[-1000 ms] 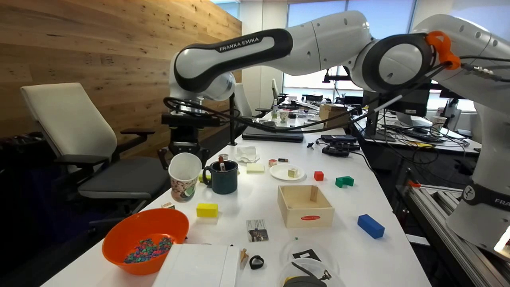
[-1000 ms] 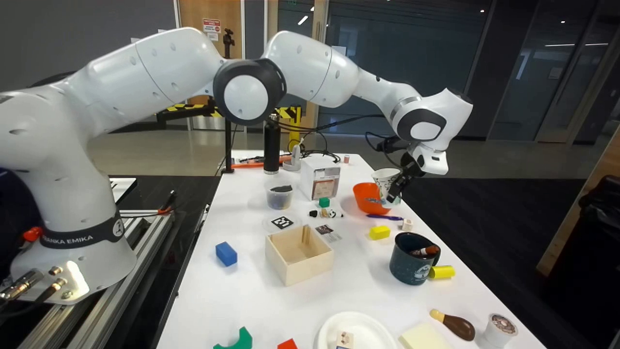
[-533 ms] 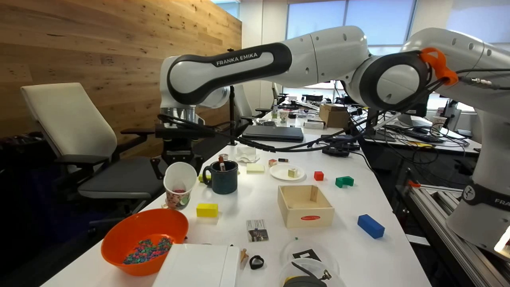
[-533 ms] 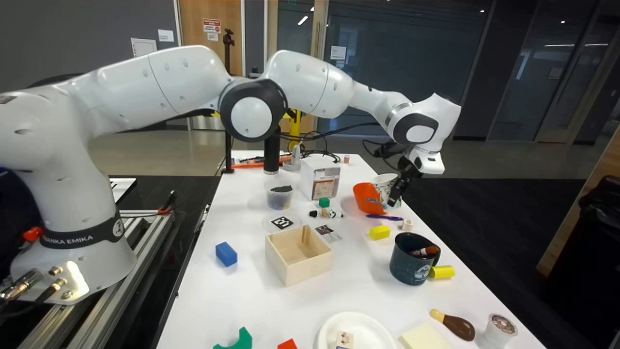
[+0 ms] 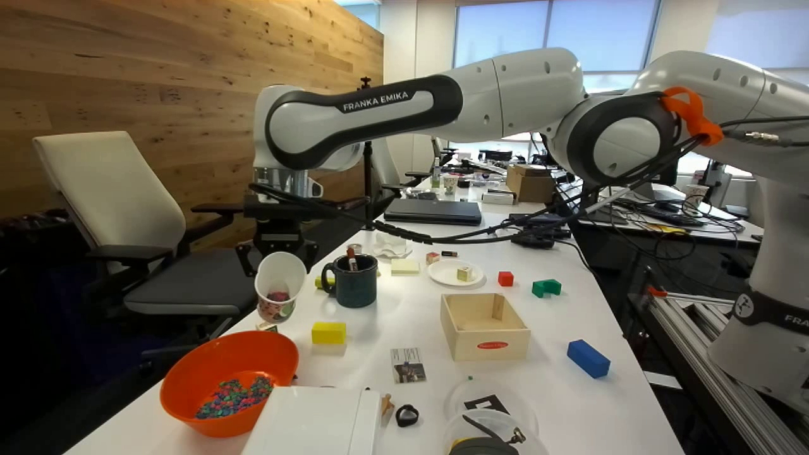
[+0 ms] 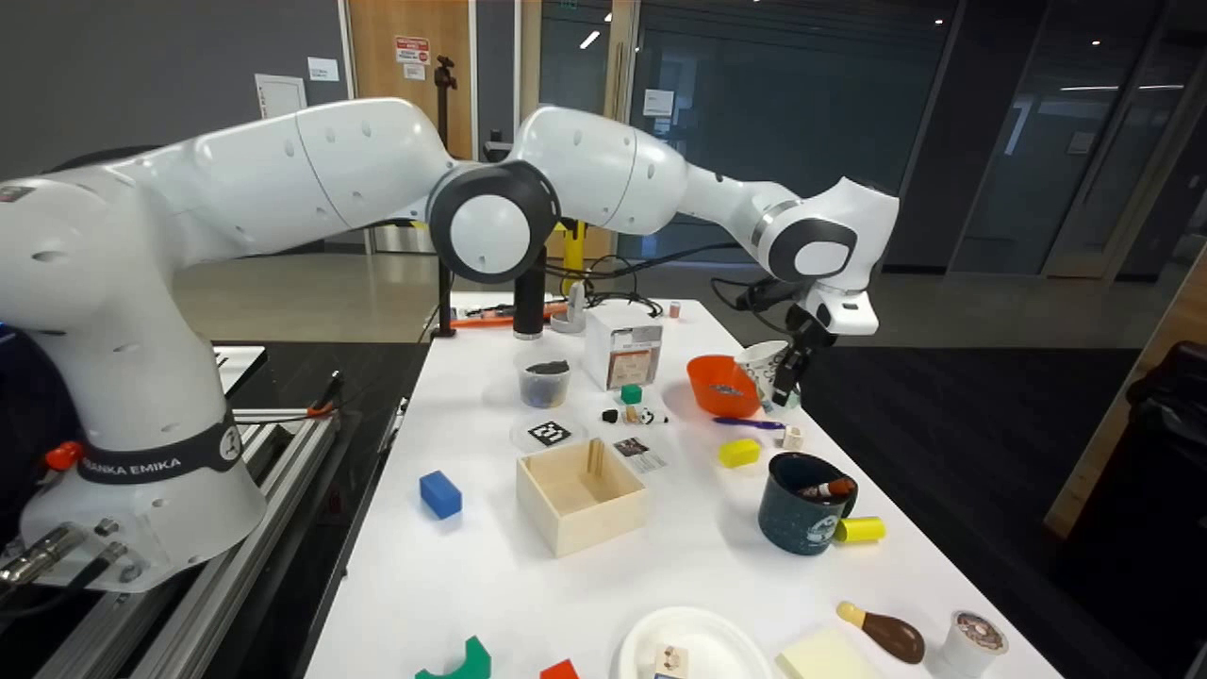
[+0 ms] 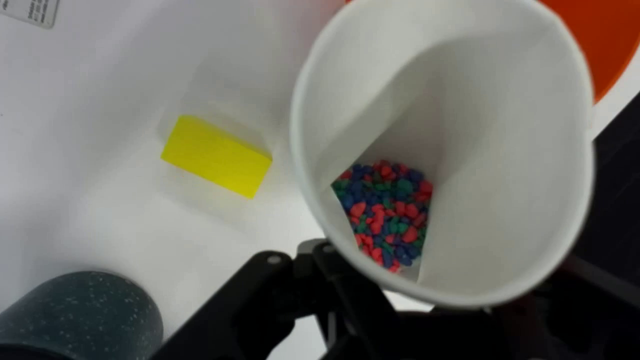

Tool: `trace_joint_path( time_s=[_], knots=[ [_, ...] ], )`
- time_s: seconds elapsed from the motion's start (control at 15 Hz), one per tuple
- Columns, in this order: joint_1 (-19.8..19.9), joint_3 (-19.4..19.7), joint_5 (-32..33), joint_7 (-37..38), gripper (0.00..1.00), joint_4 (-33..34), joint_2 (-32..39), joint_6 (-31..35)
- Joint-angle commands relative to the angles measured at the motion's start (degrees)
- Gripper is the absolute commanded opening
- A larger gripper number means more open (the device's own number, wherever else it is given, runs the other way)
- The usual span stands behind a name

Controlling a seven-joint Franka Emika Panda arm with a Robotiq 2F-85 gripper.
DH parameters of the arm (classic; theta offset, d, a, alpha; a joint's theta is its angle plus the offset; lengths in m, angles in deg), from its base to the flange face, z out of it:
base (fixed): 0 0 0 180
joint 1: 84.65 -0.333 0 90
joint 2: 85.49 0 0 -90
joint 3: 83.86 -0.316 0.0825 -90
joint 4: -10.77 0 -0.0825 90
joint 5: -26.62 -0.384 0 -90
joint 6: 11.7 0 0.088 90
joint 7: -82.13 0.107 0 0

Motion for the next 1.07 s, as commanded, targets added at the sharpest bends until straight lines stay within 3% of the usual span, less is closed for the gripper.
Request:
trace_joint_path(
  time_s=[0.0,1.0],
  knots=[
    [-0.41,2.3,1.37,3.15,0.2,3.8,1.9,3.26],
    [-3.44,10.65,1.51,5.68,0.2,3.12,2.78,10.13]
  ],
)
